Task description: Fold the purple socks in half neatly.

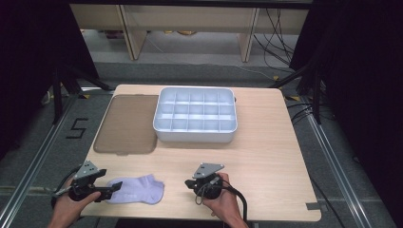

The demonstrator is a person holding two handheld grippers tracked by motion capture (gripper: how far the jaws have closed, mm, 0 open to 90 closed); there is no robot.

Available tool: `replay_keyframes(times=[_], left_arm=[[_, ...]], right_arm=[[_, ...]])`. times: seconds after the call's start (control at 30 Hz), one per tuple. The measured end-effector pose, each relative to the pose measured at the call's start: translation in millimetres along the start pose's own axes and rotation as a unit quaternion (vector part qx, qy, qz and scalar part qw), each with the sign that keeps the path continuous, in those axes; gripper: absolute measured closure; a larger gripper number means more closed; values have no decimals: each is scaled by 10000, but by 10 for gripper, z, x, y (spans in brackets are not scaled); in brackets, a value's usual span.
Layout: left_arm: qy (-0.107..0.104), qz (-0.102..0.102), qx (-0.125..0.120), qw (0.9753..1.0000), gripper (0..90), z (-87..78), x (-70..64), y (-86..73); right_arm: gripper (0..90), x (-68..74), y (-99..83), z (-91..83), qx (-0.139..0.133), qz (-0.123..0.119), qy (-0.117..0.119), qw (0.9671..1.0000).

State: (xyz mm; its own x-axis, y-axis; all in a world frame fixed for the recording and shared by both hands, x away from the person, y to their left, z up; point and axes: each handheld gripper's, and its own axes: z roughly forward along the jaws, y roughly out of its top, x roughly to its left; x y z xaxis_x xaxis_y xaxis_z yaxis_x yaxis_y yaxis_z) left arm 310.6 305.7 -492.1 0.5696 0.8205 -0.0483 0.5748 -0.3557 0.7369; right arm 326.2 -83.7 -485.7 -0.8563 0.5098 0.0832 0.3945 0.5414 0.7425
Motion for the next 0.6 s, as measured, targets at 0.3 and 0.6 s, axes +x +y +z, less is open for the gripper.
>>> replay_keyframes(times=[0.3,0.6], left_arm=[[7,-6,-35,10000,179,-7,-6,6],[10,-58,-36,10000,179,-16,-1,1]], right_arm=[[900,221,284,371,76,-472,327,9983],[900,382,462,757,355,-777,491,9951]])
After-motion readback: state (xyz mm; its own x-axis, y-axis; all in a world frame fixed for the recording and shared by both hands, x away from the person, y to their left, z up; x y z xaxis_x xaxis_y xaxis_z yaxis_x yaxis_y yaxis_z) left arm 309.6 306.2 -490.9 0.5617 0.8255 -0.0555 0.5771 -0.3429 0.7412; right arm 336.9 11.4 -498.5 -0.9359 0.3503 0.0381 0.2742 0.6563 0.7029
